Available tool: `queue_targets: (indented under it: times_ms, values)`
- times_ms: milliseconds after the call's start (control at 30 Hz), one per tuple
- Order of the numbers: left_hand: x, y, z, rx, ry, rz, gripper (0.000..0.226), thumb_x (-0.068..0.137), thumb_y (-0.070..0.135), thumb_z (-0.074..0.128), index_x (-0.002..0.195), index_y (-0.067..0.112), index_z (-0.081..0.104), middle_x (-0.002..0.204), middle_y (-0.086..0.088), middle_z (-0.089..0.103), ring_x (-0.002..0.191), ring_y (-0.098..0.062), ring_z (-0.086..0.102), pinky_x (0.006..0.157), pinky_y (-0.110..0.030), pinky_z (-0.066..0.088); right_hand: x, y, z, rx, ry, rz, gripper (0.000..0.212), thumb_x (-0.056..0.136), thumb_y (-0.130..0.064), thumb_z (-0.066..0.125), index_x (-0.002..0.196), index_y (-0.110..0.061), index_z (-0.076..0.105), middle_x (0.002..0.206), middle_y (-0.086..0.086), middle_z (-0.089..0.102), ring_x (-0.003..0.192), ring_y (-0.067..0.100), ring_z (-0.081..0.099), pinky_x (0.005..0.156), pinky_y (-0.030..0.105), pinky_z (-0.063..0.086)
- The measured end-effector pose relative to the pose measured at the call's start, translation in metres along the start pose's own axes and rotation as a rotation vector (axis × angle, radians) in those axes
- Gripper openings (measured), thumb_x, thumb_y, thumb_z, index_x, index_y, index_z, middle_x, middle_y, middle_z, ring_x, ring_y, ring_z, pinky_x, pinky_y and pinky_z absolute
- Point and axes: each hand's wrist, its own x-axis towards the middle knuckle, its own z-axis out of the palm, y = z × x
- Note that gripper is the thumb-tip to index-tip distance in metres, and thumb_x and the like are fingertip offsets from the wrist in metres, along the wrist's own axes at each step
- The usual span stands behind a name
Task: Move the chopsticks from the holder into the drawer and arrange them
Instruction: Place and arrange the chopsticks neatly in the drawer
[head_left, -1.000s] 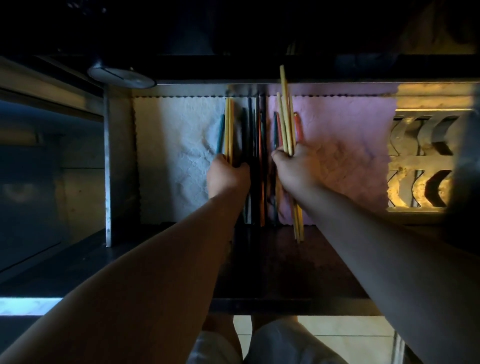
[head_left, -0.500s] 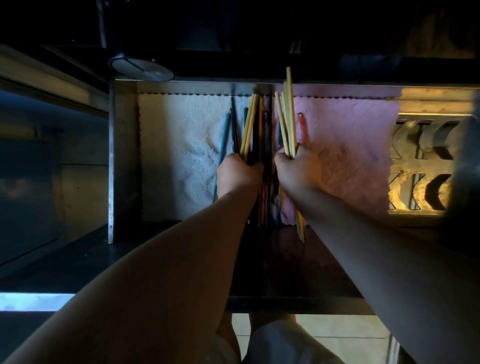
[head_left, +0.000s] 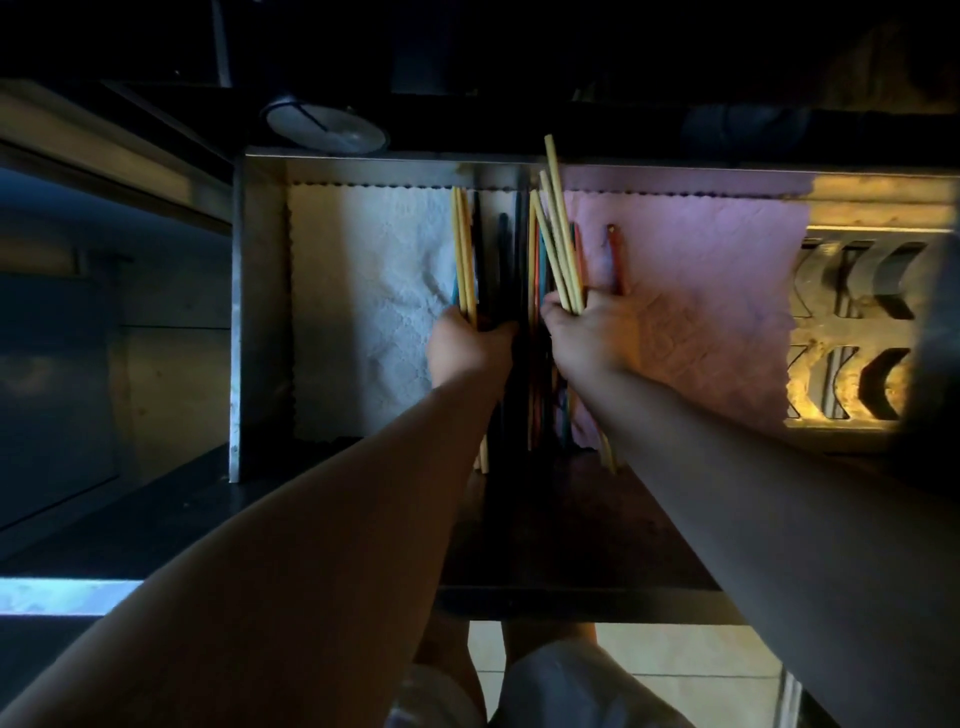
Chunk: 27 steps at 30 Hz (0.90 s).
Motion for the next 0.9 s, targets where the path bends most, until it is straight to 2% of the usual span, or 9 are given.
queue_targets:
  times_ms: [67,133,233,433,533,633,733,800,900]
  values:
    - [0.005,-0.004,-0.008,0.014,0.034,0.019,0.019,0.081,0.027,0.072,0.084,0.013,0.06,0.076,-0.002,0.062,0.075,-0.025,0.064,0.063,-0.027,0.043,-0.001,-0.004,0.0,-0.026,-0.002,0.012,0.034,0.085,-0.04,0.061,0.098,-0.011,0.072,0.097,0.015,0.072,0.092,0.034,0.068,0.082,0.037,0.055]
    - [0.009,-0.007,-0.016,0.0,0.096,0.028,0.016,0.085,0.026,0.065,0.089,0.01,0.064,0.075,-0.003,0.062,0.078,-0.028,0.066,0.061,-0.029,0.043,-0.003,-0.009,-0.001,-0.068,-0.01,0.011,0.031,0.088,-0.038,0.061,0.105,-0.015,0.073,0.107,0.013,0.071,0.097,0.029,0.067,0.079,0.029,0.049]
    - [0.013,-0.009,-0.026,-0.016,0.189,-0.009,0.016,0.09,0.023,0.056,0.093,0.011,0.065,0.079,-0.005,0.063,0.081,-0.029,0.065,0.07,-0.035,0.053,-0.004,-0.012,0.004,-0.075,-0.024,-0.005,0.03,0.088,-0.038,0.062,0.111,-0.019,0.07,0.126,0.008,0.064,0.1,0.02,0.067,0.075,0.019,0.044]
    - [0.016,-0.017,-0.032,-0.026,0.203,-0.061,0.016,0.087,0.026,0.056,0.092,0.019,0.069,0.084,-0.002,0.069,0.082,-0.026,0.067,0.075,-0.035,0.056,-0.005,-0.017,0.005,-0.145,0.02,-0.04,0.036,0.089,-0.039,0.059,0.119,-0.02,0.065,0.138,0.011,0.056,0.111,0.02,0.064,0.077,0.018,0.043]
    - [0.018,-0.018,-0.033,-0.026,0.154,-0.067,0.018,0.084,0.024,0.057,0.091,0.016,0.071,0.078,-0.003,0.068,0.08,-0.028,0.069,0.073,-0.036,0.058,-0.002,-0.018,0.007,-0.153,0.015,-0.01,0.035,0.091,-0.038,0.059,0.118,-0.017,0.065,0.124,0.009,0.064,0.106,0.02,0.065,0.07,0.018,0.04]
    - [0.022,-0.02,-0.035,-0.017,0.102,-0.07,0.02,0.08,0.023,0.058,0.091,0.014,0.073,0.076,-0.004,0.068,0.078,-0.028,0.069,0.071,-0.035,0.059,-0.005,-0.018,0.007,-0.126,0.016,0.017,0.032,0.09,-0.037,0.061,0.113,-0.015,0.067,0.111,0.005,0.069,0.098,0.02,0.067,0.071,0.017,0.038]
    - [0.024,-0.022,-0.037,-0.003,0.079,-0.062,0.017,0.079,0.02,0.059,0.086,0.011,0.071,0.065,0.0,0.06,0.07,-0.026,0.065,0.057,-0.026,0.048,-0.008,-0.018,0.012,-0.122,0.008,0.023,0.034,0.089,-0.039,0.062,0.113,-0.016,0.067,0.108,0.005,0.069,0.097,0.021,0.067,0.074,0.019,0.042]
    - [0.023,-0.022,-0.039,-0.006,0.055,-0.055,0.014,0.079,0.018,0.058,0.084,0.012,0.07,0.063,0.001,0.058,0.062,-0.022,0.06,0.05,-0.023,0.04,-0.007,-0.02,0.015,-0.111,0.011,0.023,0.034,0.088,-0.039,0.064,0.111,-0.015,0.066,0.105,0.006,0.069,0.094,0.023,0.068,0.079,0.025,0.051]
    - [0.023,-0.022,-0.04,-0.041,0.029,-0.053,0.015,0.08,0.016,0.058,0.085,0.014,0.072,0.066,0.0,0.063,0.062,-0.021,0.062,0.05,-0.022,0.04,-0.003,-0.027,0.013,-0.07,0.02,0.04,0.031,0.088,-0.035,0.065,0.11,-0.014,0.066,0.107,0.004,0.069,0.088,0.018,0.067,0.075,0.025,0.054]
